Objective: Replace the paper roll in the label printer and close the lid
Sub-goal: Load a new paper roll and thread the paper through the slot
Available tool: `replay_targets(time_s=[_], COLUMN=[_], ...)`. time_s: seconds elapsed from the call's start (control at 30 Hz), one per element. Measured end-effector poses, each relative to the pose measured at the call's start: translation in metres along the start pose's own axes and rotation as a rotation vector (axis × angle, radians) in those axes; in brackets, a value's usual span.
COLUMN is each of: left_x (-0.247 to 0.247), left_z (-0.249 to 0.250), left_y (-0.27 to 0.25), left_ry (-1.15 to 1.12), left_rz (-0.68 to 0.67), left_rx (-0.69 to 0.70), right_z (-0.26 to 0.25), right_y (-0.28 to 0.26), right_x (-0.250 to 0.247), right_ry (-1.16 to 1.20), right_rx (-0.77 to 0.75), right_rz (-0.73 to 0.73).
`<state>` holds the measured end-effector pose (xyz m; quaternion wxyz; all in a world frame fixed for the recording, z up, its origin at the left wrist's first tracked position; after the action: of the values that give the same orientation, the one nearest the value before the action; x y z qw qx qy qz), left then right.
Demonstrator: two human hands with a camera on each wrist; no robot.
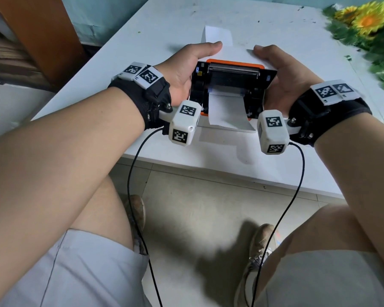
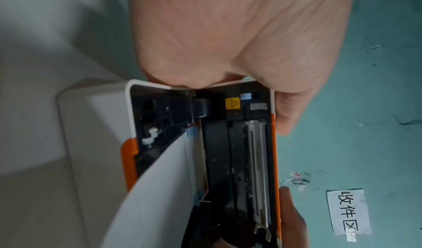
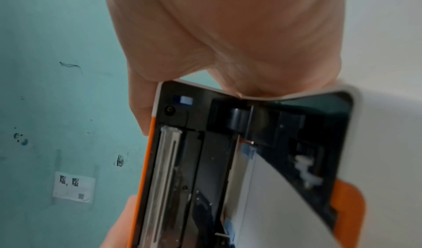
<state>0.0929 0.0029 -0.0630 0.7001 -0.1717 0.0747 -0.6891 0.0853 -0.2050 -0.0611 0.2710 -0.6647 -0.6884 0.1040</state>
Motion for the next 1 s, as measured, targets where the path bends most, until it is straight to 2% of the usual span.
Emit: replay_targets(time_s=[0.47, 0.7, 1.0], left_x=[0.0031, 0.0012, -0.0031], left_z=[-0.0040, -0.0018, -0.0010], left_y=[0.0027, 0.0014, -0.0027], left_ry=[-0.018, -0.028, -0.068], left_rz=[0.038, -0.001, -0.009], left_rx=[0.075, 0.049, 0.014], right_z=[0.0016, -0.0005, 0.0023], right_y=[0.0024, -0.0007, -0.0029], right_x=[-0.0002, 0.0008, 0.0009], right_ry=[0.022, 0.009, 0.030], right_rx=[-0.020, -0.074, -0.063], right_rz=[-0.062, -0.021, -0.064])
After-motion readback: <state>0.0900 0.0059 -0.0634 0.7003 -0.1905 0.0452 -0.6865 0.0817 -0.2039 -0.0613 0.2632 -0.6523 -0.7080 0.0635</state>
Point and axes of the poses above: each hand's wrist, its own y-axis towards the middle knuckle, its own x-axis out of the palm, z = x × y, the point moved 3 cm from there along y, towards the middle knuckle, and after that the axes turned 9 degrees about z, right-handed, at the moved point
